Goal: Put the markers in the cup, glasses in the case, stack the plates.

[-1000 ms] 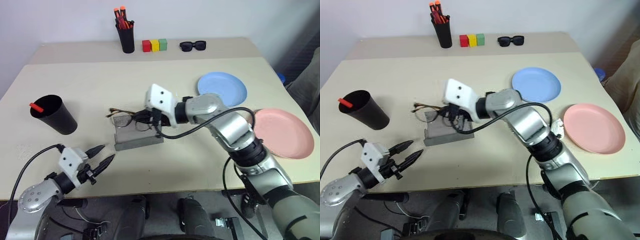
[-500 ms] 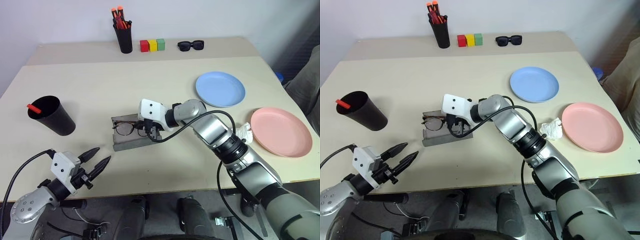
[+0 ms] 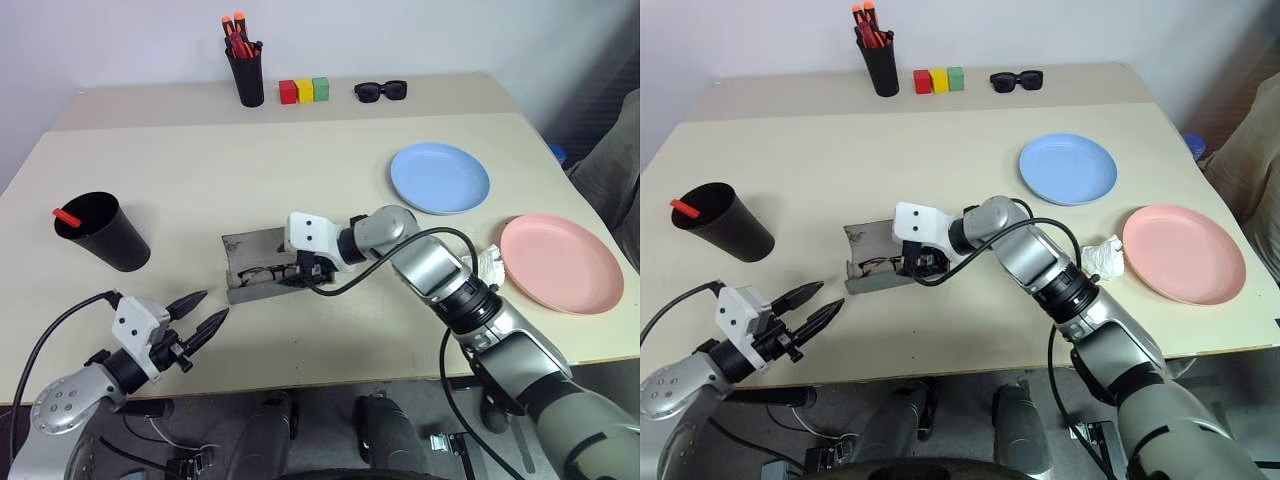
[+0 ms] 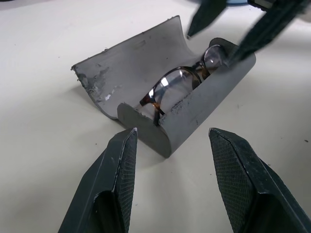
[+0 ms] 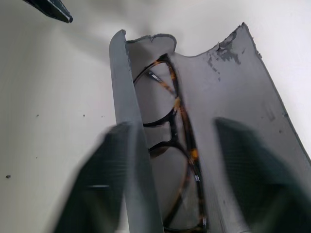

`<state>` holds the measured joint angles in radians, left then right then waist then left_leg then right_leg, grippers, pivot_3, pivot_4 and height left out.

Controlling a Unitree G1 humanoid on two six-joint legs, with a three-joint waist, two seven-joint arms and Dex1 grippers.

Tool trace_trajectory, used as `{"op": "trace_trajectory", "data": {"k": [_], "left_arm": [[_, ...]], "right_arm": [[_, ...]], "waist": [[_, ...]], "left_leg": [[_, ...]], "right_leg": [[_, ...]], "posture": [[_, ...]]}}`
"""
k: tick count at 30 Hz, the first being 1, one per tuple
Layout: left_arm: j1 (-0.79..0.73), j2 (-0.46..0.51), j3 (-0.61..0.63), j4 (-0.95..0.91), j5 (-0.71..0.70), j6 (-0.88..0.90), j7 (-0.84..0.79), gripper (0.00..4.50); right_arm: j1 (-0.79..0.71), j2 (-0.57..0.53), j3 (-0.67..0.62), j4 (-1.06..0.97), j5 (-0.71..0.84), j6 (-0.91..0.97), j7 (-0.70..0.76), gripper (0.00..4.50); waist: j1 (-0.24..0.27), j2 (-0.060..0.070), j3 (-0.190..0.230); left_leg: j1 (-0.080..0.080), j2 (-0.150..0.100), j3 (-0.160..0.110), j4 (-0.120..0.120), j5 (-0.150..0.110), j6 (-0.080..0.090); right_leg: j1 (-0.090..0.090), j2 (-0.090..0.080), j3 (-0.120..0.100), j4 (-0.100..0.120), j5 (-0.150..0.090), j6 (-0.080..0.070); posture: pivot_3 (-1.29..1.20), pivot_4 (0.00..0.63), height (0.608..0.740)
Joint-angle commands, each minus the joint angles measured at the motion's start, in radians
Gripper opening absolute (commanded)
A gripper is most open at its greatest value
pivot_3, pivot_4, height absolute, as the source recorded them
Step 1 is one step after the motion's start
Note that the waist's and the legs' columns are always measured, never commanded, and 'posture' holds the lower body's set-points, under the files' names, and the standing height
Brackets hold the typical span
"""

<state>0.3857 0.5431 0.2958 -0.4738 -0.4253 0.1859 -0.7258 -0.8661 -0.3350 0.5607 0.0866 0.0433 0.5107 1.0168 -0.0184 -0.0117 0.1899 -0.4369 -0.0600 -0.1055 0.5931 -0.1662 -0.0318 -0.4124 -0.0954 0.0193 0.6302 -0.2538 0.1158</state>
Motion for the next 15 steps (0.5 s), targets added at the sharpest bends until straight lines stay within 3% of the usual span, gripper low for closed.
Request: {"op": "trace_trajectory", "data": {"k": [1, 3, 6, 10, 15], "left_arm": [[-0.039, 0.010, 0.024, -0.055, -0.083, 0.092, 0.035, 2.13], [-0.109, 0.006, 0.040, -0.072, -0.170, 0.199, 0.097, 1.52], [-0.228, 0.026, 0.016, -0.073, -0.163, 0.293, 0.180, 0.03], [-0.413, 0.042, -0.045, -0.032, -0.104, 0.384, 0.279, 0.03], [-0.761, 0.017, -0.147, 0.184, -0.026, 0.550, 0.403, 0.03]], "right_arm": [[-0.003, 0.014, -0.081, -0.058, 0.032, -0.003, -0.017, 4.10], [0.017, 0.000, -0.109, -0.100, 0.053, -0.007, -0.007, 4.11], [0.061, -0.033, -0.138, -0.161, 0.066, -0.017, 0.003, 4.11], [0.111, -0.077, -0.171, -0.226, 0.079, -0.002, -0.004, 4.11], [0.200, -0.182, -0.259, -0.325, 0.101, 0.003, -0.004, 4.11]], "waist": [[0.001, 0.000, 0.000], [0.008, 0.000, 0.000], [0.009, -0.001, 0.000], [0.003, -0.001, 0.000], [0.010, -0.001, 0.000]], "left_leg": [[0.000, 0.000, 0.000, 0.000, 0.000, 0.000], [0.000, 0.000, -0.001, 0.000, 0.000, 0.000], [0.000, -0.001, -0.002, 0.002, 0.000, 0.000], [0.000, -0.001, -0.002, 0.002, 0.001, 0.001], [0.000, -0.001, -0.001, 0.002, 0.002, 0.000]], "right_leg": [[0.000, 0.000, 0.000, 0.000, 0.000, 0.000], [0.000, 0.000, 0.000, 0.000, 0.000, 0.000], [0.000, 0.000, -0.001, 0.000, 0.000, 0.001], [0.003, 0.000, -0.001, 0.001, 0.002, 0.004], [0.004, 0.003, -0.003, 0.002, 0.003, 0.005]], "posture": [[0.00, 0.150, 0.740], [0.00, 0.150, 0.740], [0.00, 0.150, 0.740], [0.00, 0.150, 0.740], [0.00, 0.150, 0.740]]}}
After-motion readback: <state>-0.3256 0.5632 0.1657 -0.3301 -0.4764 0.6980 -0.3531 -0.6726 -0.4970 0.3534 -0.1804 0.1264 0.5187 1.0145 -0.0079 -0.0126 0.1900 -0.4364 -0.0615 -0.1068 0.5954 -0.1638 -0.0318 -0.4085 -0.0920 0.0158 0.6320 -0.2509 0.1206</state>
